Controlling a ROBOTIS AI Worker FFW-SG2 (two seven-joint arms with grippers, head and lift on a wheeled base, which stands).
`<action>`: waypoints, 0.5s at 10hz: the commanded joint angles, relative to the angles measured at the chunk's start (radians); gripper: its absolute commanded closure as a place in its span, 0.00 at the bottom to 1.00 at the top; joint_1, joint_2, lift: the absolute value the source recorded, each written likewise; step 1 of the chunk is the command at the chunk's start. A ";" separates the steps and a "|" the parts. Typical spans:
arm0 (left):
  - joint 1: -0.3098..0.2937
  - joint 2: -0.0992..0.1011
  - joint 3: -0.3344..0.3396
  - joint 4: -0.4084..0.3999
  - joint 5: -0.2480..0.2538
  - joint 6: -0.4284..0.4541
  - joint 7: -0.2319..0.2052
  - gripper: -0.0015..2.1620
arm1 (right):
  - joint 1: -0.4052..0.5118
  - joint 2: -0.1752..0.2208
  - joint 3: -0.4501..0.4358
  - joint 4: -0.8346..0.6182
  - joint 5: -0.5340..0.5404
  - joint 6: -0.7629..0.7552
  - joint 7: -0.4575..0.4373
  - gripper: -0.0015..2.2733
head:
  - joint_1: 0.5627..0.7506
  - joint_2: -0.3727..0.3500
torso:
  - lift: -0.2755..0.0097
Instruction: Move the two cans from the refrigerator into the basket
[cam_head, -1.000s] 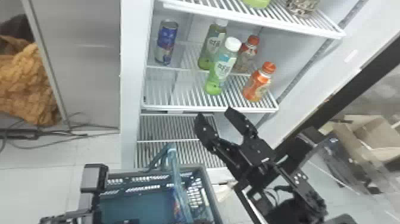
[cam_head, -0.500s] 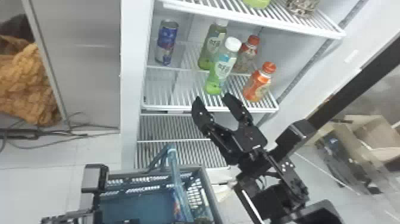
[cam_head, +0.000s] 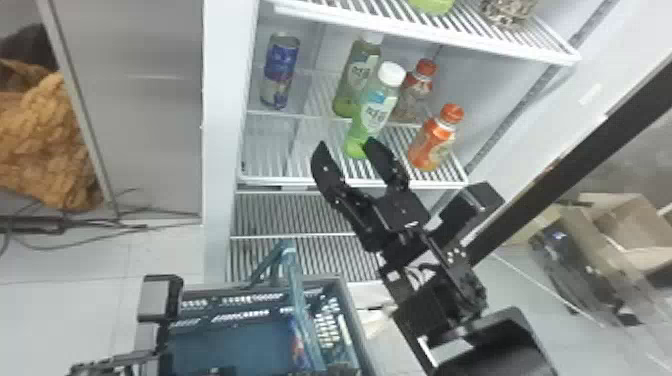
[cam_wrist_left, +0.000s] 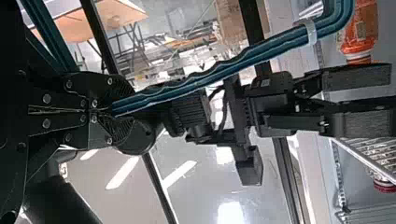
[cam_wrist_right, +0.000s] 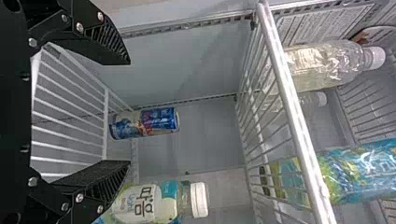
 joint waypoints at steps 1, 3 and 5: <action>-0.001 0.000 0.000 0.000 0.000 0.000 0.000 0.55 | -0.052 -0.010 0.027 0.066 0.003 -0.038 -0.003 0.12 | 0.70 0.03 | 0.00; -0.001 0.000 0.000 0.000 0.000 0.000 0.000 0.55 | -0.111 -0.013 0.049 0.147 0.000 -0.065 -0.006 0.12 | 0.70 0.03 | 0.00; -0.003 -0.001 -0.002 0.000 0.000 0.000 0.003 0.55 | -0.168 -0.019 0.077 0.204 0.000 -0.092 -0.013 0.12 | 0.70 0.03 | 0.00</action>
